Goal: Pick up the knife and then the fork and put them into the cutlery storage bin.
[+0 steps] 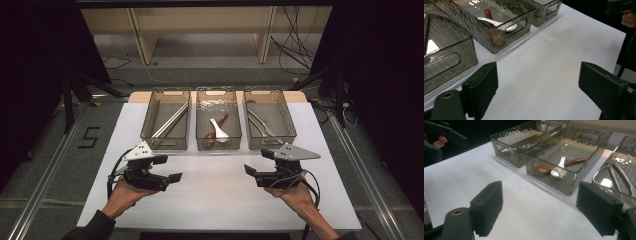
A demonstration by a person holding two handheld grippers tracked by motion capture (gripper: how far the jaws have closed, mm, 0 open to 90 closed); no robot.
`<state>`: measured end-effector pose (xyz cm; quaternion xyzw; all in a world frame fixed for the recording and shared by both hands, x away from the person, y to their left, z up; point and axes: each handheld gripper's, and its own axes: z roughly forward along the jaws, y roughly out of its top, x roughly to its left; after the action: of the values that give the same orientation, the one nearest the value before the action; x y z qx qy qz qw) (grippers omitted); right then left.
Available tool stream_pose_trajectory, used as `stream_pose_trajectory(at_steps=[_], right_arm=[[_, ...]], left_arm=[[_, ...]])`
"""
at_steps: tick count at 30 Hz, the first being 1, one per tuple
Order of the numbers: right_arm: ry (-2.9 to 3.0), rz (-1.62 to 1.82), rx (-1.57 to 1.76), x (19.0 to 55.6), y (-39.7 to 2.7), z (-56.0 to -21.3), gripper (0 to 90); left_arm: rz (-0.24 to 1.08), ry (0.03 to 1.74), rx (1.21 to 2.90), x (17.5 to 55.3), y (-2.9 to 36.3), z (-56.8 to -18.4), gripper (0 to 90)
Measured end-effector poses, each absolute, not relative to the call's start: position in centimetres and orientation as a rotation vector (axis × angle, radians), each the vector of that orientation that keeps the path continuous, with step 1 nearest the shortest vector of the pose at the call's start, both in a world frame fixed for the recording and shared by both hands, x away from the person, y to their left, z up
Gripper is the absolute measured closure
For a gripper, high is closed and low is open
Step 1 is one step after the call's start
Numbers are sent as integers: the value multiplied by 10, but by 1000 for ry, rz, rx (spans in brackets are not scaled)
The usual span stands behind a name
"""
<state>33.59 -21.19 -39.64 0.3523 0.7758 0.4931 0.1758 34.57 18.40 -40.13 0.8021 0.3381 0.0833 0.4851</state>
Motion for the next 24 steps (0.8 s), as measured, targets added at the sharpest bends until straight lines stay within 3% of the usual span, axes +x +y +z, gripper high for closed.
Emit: stream_pose_trajectory(at_steps=[24], right_arm=[[2173,1348,1051,320,-226,-407,199]], left_arm=[[188,820,1922,342,184,-401,155]])
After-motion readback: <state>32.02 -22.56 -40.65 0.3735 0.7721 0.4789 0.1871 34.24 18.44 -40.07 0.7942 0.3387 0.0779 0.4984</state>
